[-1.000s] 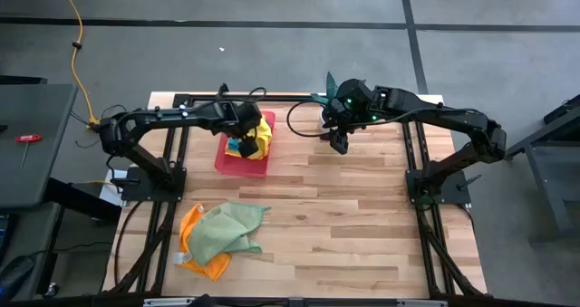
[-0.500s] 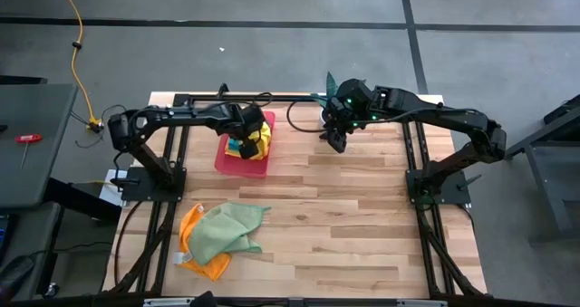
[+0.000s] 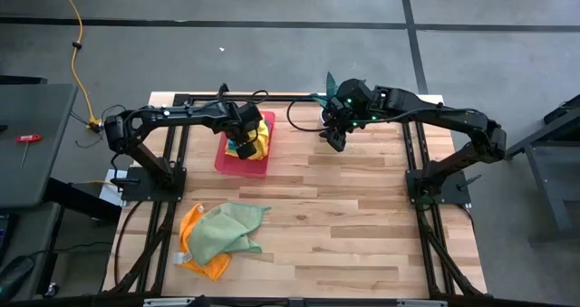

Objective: Fold microfiber towels
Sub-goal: Put the folded yellow microfiber towel into the pink bin

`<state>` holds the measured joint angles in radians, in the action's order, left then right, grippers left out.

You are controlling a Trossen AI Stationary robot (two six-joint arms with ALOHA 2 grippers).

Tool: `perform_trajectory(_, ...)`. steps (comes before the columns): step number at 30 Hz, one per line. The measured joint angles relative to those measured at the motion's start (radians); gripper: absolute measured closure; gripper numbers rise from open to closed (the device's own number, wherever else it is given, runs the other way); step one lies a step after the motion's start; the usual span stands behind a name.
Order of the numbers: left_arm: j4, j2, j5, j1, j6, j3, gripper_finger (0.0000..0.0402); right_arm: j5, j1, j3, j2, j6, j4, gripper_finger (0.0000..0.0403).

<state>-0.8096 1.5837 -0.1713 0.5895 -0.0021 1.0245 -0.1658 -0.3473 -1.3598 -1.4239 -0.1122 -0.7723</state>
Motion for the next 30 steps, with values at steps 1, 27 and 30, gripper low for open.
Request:
perform_trajectory(1,-0.008,0.000,0.011,-0.001,-0.022,0.000,0.0387,0.000,0.000,0.000,0.000,0.001,0.000,0.0206)
perform_trajectory(27,-0.055,-0.164,0.254,-0.165,-0.620,0.000,0.0389,0.000,0.000,0.000,0.000,0.096,0.000,0.0206)
perform_trajectory(30,-0.054,-0.164,0.216,-0.193,-0.639,0.000,0.0379,0.000,0.000,0.000,0.000,0.116,0.000,0.0206)
